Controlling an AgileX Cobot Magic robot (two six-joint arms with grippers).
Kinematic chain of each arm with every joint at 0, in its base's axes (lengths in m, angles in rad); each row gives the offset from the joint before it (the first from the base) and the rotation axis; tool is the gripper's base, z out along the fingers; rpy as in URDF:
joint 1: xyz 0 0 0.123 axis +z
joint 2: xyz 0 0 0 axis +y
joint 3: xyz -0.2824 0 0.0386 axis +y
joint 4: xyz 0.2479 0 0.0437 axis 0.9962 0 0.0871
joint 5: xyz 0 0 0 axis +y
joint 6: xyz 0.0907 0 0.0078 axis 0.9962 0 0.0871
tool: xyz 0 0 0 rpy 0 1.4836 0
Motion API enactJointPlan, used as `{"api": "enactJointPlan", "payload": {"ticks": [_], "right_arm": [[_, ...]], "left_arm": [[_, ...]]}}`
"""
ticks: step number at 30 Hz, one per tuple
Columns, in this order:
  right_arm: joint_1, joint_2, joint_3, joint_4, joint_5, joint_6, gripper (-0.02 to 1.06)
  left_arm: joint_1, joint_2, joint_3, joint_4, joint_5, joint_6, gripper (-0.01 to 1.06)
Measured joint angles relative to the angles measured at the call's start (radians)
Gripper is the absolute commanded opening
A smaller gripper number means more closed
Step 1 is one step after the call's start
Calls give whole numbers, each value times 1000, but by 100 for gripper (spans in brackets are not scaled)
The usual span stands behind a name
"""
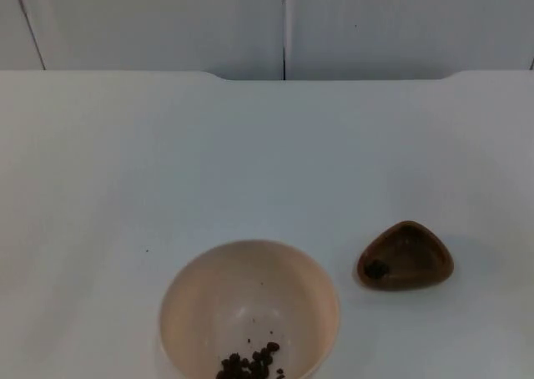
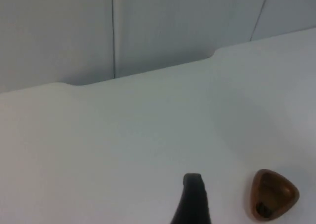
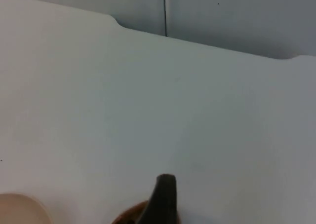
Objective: Pick up the bowl with the left hand and pour the coffee beans from the cup into the bowl with the right hand.
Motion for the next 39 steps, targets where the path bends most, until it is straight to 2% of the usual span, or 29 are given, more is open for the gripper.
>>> {"api": "enactJointPlan", "payload": {"ticks": [7, 14, 18, 24, 28, 32, 39], "right_arm": [[0, -153, 75, 0, 2, -19, 76], [0, -329, 149, 25, 34, -40, 76], [0, -437, 169, 65, 106, -88, 76], [0, -526, 175, 137, 198, -183, 76], [0, -611, 175, 255, 299, -326, 76], [0, -657, 175, 309, 366, -396, 76], [0, -736, 175, 324, 435, -418, 76]], "left_arm": [[0, -53, 0, -52, 34, 62, 63], [0, -151, 0, -148, 80, 183, 63], [0, -220, 0, -165, 151, 226, 63], [0, -295, 0, -168, 196, 245, 63], [0, -387, 0, -171, 251, 271, 63], [0, -440, 0, -171, 298, 294, 63], [0, -518, 0, -179, 360, 314, 63]]}}
